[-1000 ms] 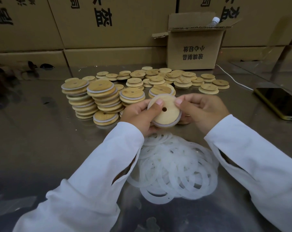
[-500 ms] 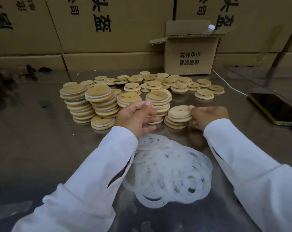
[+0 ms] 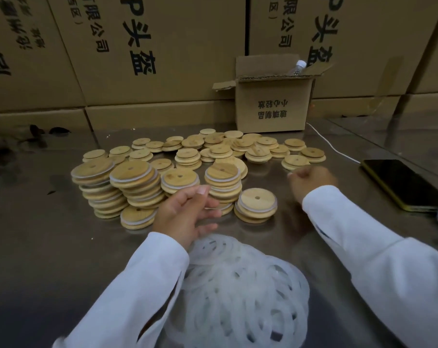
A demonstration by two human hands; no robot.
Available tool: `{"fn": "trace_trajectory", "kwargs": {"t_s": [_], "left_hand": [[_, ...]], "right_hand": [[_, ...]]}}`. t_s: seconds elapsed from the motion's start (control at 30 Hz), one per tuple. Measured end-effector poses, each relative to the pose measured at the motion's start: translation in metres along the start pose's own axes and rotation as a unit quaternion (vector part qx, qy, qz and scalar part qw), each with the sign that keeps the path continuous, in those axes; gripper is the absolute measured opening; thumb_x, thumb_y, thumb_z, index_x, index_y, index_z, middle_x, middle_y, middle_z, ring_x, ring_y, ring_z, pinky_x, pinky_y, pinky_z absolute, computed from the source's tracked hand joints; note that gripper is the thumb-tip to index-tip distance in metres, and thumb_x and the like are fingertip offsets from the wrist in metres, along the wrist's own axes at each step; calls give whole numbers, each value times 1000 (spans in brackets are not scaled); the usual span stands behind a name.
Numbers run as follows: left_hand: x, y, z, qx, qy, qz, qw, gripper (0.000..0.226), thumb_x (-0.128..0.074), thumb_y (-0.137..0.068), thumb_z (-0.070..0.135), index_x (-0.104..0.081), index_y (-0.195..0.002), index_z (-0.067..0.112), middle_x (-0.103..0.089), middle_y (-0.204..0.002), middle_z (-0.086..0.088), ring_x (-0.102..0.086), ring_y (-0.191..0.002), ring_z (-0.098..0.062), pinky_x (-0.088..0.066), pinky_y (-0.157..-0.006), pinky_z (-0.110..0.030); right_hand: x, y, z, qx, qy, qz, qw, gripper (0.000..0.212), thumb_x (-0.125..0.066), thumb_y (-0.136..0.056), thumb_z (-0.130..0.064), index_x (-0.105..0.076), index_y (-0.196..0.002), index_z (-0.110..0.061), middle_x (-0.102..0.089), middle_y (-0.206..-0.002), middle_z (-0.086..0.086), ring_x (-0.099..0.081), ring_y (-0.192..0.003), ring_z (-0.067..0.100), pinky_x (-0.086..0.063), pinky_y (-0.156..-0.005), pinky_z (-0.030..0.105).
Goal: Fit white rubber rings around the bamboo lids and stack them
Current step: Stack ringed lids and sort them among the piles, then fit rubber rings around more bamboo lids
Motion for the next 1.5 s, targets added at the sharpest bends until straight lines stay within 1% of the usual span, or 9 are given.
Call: {"fn": "trace_trajectory", "kwargs": {"t_s": [0.2, 0.33, 0.5, 0.63, 0.8, 1.0, 1.17, 1.37, 1.5], "left_hand": [[1, 1, -4, -7, 3, 14, 1000, 11, -57, -83, 16, -67, -83, 15, -66, -60, -1, -66, -56, -13, -55, -50, -24], [1, 0, -4, -7, 10, 14, 1000, 22, -58, -63, 25, -71, -79, 14, -65, -59, -5, -65, -54, -16, -53, -47, -24], [-5, 3, -3, -5, 16, -13, 1000, 19, -57, -61, 27, -75, -67, 23, -64, -57, -3, -64, -54, -16, -52, -46, -23], [-6, 4, -2, -5, 15, -16, 1000, 20, -57, -61, 27, -75, -68, 21, -64, -58, -4, -64, -54, -16, -51, -46, -23], [-6, 4, -2, -4, 10, -5, 1000, 25, -58, -62, 26, -69, -79, 13, -64, -58, -4, -64, -54, -15, -52, -47, -23], [-5, 4, 1, 0, 15, -6, 1000, 27, -60, -63, 26, -68, -85, 13, -65, -61, -3, -65, -57, -14, -53, -49, -24], [-9, 8, 4, 61, 69, -48, 995, 37, -63, -57, 28, -65, -88, 8, -67, -65, -4, -69, -61, -22, -55, -50, -30], [-13, 11, 3, 82, 58, -108, 989, 32, -64, -59, 37, -74, -76, 12, -72, -78, -11, -70, -67, -24, -55, -51, -31], [-6, 8, 5, 70, 33, -63, 995, 23, -64, -72, 35, -73, -64, 15, -69, -64, -7, -65, -52, -16, -51, -45, -27]], "right_hand": [[3, -64, 5, 46, 57, 37, 997, 34, -59, -86, -19, -58, -119, -17, -57, -123, 12, -55, -107, 32, -38, -79, 28], [-14, -87, 2, 52, 94, 33, 994, 39, -64, -82, -28, -59, -116, -11, -57, -121, 14, -55, -106, 34, -40, -80, 29], [-27, -106, 1, 33, 149, 41, 987, 46, -63, -81, -31, -51, -119, -8, -54, -117, 14, -53, -107, 34, -48, -88, 39], [-30, -110, 4, 21, 163, 52, 985, 65, -68, -77, -34, -39, -127, -5, -49, -125, 18, -49, -115, 36, -45, -94, 45], [-17, -100, 7, 18, 116, 44, 992, 69, -76, -68, -33, -42, -123, -9, -50, -125, 14, -49, -115, 34, -45, -95, 43], [7, -33, -22, 202, -4, 43, 978, 69, -83, -62, -32, -47, -121, -22, -52, -116, 2, -50, -109, 23, -44, -92, 35], [18, 59, -32, 306, -89, -71, 945, 60, -84, -56, -32, -48, -104, -36, -54, -102, -11, -52, -95, 5, -41, -78, 19], [9, 114, -44, 385, -76, -107, 913, 62, -85, -56, -28, -44, -101, -40, -52, -106, -12, -50, -102, 4, -39, -84, 13], [-9, 128, -55, 418, -49, -101, 902, 57, -84, -58, -27, -53, -107, -30, -48, -105, -13, -49, -106, 10, -40, -88, 22]]}}
Point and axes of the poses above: each hand's wrist, its own y-axis away from the middle knuckle, its own x-axis out of the back of the hand, z = x × y, the point moved 3 cm from there along -y, towards the middle knuckle
